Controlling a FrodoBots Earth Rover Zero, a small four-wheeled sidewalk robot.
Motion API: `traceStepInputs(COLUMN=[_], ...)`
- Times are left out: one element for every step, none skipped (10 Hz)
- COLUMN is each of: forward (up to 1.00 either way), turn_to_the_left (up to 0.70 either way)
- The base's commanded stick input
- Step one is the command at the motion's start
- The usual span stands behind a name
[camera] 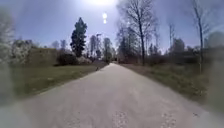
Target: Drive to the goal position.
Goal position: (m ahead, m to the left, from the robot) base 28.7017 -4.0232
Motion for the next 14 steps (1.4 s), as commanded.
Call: traceStepInputs(forward=[0.70, 0.70, 0.70, 0.70, 0.70, 0.70, 0.70, 0.70, 0.70, 0.70, 0.70, 0.70, 0.70, 0.70], turn_to_the_left=[0.00, 0.00, 0.00, 0.00, 0.00, 0.00, 0.00, 0.00, 0.00, 0.00, 0.00, 0.00, 0.00, 0.00])
